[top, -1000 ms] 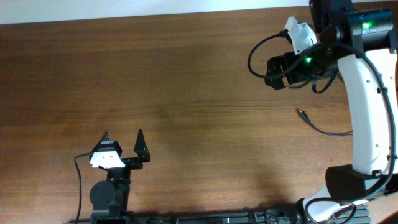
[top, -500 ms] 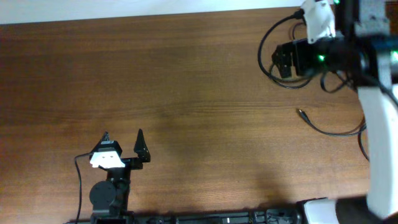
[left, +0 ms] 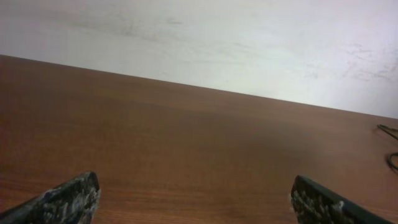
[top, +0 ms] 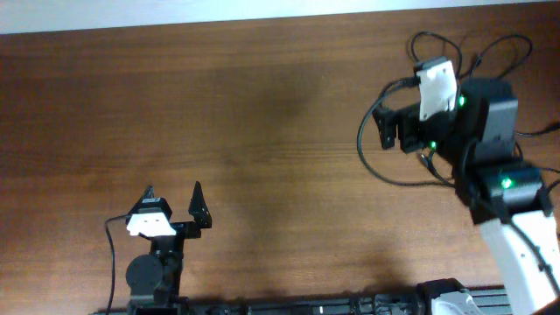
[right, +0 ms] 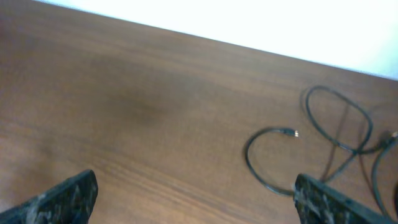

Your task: Untangle cables

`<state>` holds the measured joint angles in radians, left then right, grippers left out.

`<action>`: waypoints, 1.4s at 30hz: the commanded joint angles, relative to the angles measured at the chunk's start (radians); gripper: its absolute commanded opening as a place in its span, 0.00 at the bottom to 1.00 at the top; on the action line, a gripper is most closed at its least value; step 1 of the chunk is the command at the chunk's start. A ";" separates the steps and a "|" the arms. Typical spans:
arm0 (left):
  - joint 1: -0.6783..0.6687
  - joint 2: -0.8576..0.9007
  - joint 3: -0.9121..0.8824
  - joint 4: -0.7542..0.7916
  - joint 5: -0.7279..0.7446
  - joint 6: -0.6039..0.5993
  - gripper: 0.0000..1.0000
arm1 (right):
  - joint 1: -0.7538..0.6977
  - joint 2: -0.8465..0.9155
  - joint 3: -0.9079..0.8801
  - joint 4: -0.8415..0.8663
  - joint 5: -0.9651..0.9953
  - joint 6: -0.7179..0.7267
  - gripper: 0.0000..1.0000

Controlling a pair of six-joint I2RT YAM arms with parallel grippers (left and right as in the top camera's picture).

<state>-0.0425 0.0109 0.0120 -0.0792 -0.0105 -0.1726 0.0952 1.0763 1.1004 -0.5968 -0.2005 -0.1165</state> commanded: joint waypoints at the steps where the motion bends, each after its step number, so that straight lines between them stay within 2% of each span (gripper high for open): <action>1: 0.006 -0.006 -0.003 -0.005 0.012 0.003 0.99 | 0.005 -0.092 -0.153 0.148 -0.036 -0.006 0.99; 16: 0.006 -0.006 -0.003 -0.005 0.012 0.003 0.99 | 0.005 -0.495 -0.737 0.940 -0.051 -0.006 0.99; 29: 0.006 -0.006 -0.003 -0.005 0.012 0.003 0.99 | 0.005 -0.707 -1.081 1.350 -0.051 -0.006 0.99; 37: 0.006 -0.006 -0.003 -0.005 0.012 0.003 0.99 | 0.003 -0.721 -1.095 1.342 -0.051 -0.006 0.99; 42: 0.006 -0.006 -0.003 -0.005 0.012 0.003 0.99 | 0.003 -0.776 -1.095 1.194 -0.051 -0.006 0.99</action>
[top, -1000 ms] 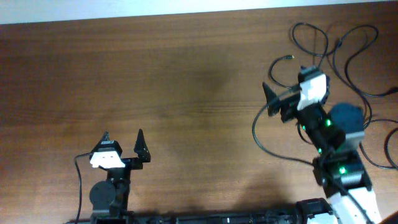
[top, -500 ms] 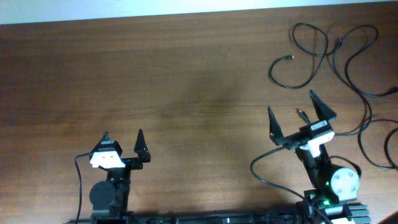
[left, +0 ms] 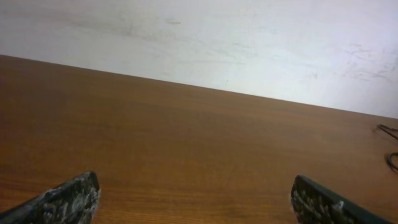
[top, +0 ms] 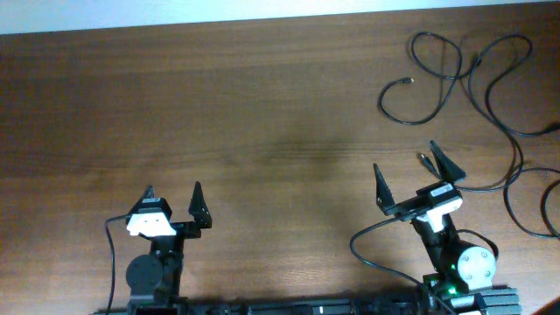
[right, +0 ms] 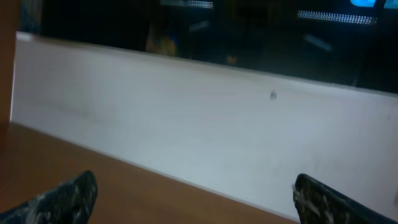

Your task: Untangle cables

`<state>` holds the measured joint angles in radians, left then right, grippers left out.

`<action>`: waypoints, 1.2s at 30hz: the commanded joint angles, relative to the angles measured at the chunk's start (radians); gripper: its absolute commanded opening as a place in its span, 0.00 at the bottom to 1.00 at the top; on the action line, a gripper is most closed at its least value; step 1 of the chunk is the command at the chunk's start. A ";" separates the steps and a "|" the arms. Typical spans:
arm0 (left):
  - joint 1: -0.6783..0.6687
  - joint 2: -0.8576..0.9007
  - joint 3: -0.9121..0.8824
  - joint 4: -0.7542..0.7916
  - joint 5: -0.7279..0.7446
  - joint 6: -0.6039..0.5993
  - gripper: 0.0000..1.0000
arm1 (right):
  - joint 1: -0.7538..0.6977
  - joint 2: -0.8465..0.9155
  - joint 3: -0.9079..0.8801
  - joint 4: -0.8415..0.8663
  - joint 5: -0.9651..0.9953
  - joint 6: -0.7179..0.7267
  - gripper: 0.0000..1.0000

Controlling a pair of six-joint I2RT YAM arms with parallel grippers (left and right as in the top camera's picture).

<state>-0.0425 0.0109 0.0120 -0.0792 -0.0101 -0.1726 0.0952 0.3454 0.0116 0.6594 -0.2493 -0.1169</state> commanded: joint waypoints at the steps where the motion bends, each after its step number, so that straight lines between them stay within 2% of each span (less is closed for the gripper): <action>1: 0.006 -0.006 -0.003 -0.005 0.011 0.003 0.99 | 0.003 -0.062 -0.006 -0.098 -0.002 -0.006 0.99; 10: 0.006 -0.006 -0.003 -0.005 0.011 0.003 0.99 | 0.003 -0.340 -0.006 -0.514 -0.002 -0.006 0.99; 18: 0.006 -0.006 -0.003 -0.005 0.011 0.003 0.99 | 0.003 -0.342 -0.006 -0.720 -0.002 -0.005 0.99; 36: 0.006 -0.006 -0.003 -0.005 0.011 0.003 0.99 | 0.003 -0.342 -0.006 -0.720 0.025 -0.006 0.99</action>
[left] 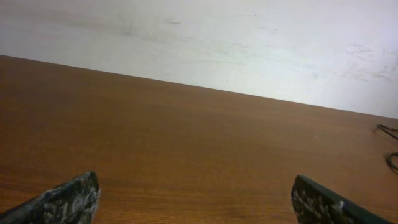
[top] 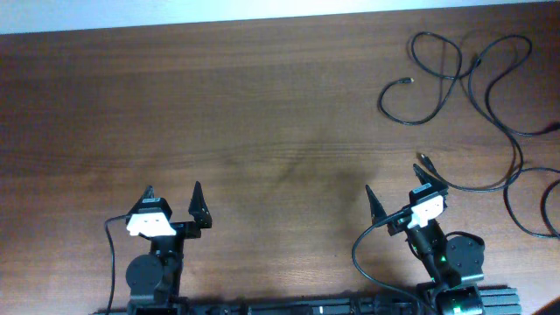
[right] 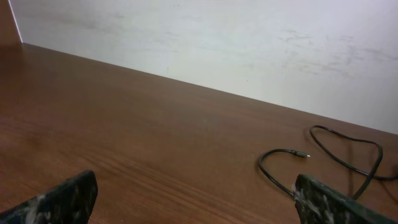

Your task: Untangle cables

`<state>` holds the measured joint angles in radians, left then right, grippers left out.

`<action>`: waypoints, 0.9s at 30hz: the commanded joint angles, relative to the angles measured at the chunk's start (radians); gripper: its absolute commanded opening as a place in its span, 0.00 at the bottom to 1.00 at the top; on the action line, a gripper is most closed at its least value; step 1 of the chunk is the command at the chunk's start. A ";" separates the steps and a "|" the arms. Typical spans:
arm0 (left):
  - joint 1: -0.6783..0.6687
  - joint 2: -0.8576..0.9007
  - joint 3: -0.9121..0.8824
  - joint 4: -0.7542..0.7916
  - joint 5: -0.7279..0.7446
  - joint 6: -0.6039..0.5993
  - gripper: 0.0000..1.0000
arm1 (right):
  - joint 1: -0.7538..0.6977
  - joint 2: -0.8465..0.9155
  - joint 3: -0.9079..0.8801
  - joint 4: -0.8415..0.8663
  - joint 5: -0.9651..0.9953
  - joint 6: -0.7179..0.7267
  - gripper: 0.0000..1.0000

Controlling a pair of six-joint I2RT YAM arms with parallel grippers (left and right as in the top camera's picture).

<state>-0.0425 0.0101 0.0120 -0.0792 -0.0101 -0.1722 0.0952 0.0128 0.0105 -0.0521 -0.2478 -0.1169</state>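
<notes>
Thin black cables [top: 455, 83] lie in loose overlapping loops at the table's back right. One plug end [top: 408, 80] points left, and another end [top: 422, 158] lies near my right gripper. My right gripper [top: 396, 186] sits low by the front edge, open, holding nothing. Its wrist view shows a curved cable [right: 271, 172] with a plug ahead of the right fingertip [right: 311, 190]. My left gripper [top: 172, 199] rests open and empty at the front left, far from the cables. A bit of cable [left: 391, 157] shows at the far right of the left wrist view.
The brown wooden table [top: 227, 114] ends at a white wall [right: 217, 43] along the back. A cable loop [top: 547, 210] runs off the right edge. Arm bases and their wiring [top: 114, 254] stand along the front edge.
My right wrist camera pointed up at the wall and a dark area; now it looks level over the table at the cables. The gripper sits slightly left. The left arm is unchanged.
My right arm was stretched out over the cables at the back right, open. Then it was back by the front edge, leaving the cables spread in loops. Now it rests there, level. The left arm stayed put throughout.
</notes>
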 commanded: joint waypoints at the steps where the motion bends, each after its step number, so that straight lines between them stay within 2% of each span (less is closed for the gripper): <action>1: 0.006 -0.005 -0.003 -0.005 0.011 0.003 0.99 | 0.003 -0.009 -0.005 -0.009 0.034 -0.006 0.99; 4: 0.006 -0.005 -0.003 -0.005 0.011 0.003 0.99 | 0.003 -0.009 -0.005 -0.013 0.100 0.000 0.99; 8: 0.006 -0.005 -0.003 -0.005 0.011 0.003 0.99 | 0.003 -0.009 -0.005 -0.027 0.240 0.109 0.99; 10: 0.006 -0.005 -0.003 -0.005 0.011 0.003 0.99 | 0.002 -0.009 -0.005 -0.028 0.260 0.111 0.99; 27: 0.006 -0.005 -0.003 -0.005 0.011 0.003 0.99 | -0.047 -0.009 -0.005 -0.028 0.260 0.111 0.99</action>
